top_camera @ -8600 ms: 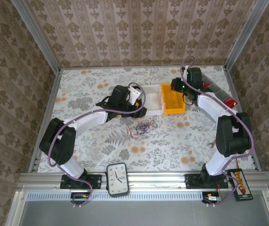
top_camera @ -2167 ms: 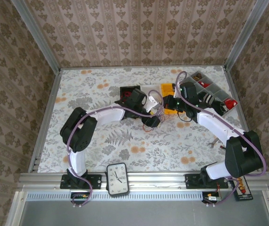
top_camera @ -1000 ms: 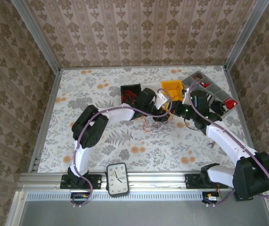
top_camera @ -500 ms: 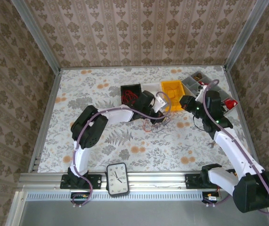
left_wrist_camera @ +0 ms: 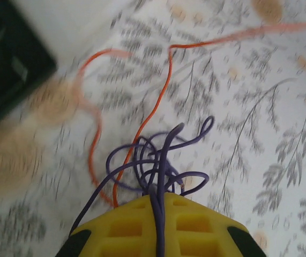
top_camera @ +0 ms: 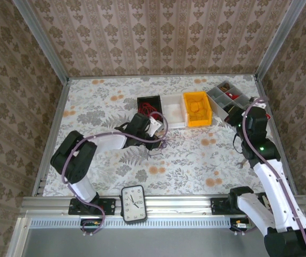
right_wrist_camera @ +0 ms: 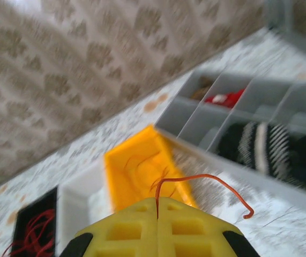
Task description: Untangle the cables
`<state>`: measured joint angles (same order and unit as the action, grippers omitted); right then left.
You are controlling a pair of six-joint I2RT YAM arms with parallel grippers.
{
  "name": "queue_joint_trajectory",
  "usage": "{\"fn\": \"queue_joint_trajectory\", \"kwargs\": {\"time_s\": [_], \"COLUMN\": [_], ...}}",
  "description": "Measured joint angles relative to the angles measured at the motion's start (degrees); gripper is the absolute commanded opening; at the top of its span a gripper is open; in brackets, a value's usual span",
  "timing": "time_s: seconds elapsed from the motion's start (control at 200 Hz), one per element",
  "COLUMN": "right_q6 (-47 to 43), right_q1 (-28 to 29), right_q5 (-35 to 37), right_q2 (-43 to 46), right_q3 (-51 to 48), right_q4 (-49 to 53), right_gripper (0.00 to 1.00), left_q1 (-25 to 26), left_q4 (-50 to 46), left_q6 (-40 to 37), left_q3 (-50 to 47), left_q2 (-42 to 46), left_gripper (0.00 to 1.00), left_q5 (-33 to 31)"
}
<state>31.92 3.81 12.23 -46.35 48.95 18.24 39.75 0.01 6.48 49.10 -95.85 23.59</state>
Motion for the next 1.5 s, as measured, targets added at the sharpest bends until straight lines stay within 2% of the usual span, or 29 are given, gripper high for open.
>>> {"fn": "queue_joint_trajectory", "kwargs": {"time_s": [0.18,0.37,0.535,0.64,0.825,0.975,1.105,1.24,1.385,1.5], "right_q6": [-2.5,-3.6,-5.7,-6.9,-6.8,-6.7,-6.7,-6.7,-6.4,-5.8], "right_q1": [-1.8,-2.9,-3.6,-6.1,-11.7,-15.2,-18.6,-19.8,-20.2,-20.2], "right_q5": [11.5,15.1,19.2,21.3,21.9,21.0,20.0,19.9,18.5,14.2], "right_q2": [3.6,3.6,3.2,3.2,3.9,4.0,4.0,4.0,4.0,4.0], "right_q3": [1.0,1.0,1.6,3.1,4.4,4.4,4.5,4.5,4.5,4.0], "right_q4": [3.0,5.2,7.4,8.4,10.3,12.1,12.9,13.4,13.3,12.7], "right_gripper": [0.00,0.00,0.00,0.00,0.00,0.00,0.00,0.00,0.00,0.00], "left_q1": [-3.5,-6.0,-6.6,-8.9,-14.5,-16.9,-20.0,-23.5,-26.7,-25.7], "left_q4": [2.0,3.8,2.9,2.0,0.9,-1.2,-5.4,-10.4,-12.1,-10.2], "left_q6": [4.5,8.0,10.1,12.7,18.1,21.9,26.4,31.5,34.7,34.2], "left_q3": [-6.9,-10.7,-11.5,-12.9,-14.6,-14.6,-14.6,-14.6,-14.8,-15.2], "left_q2": [6.1,8.6,9.4,11.6,14.0,15.9,17.0,18.6,19.5,19.4], "left_gripper": [0.00,0.00,0.00,0.00,0.00,0.00,0.00,0.00,0.00,0.00], "left_q5": [-2.0,-4.5,-12.0,-18.7,-26.6,-31.5,-36.7,-41.9,-43.4,-41.8]}}
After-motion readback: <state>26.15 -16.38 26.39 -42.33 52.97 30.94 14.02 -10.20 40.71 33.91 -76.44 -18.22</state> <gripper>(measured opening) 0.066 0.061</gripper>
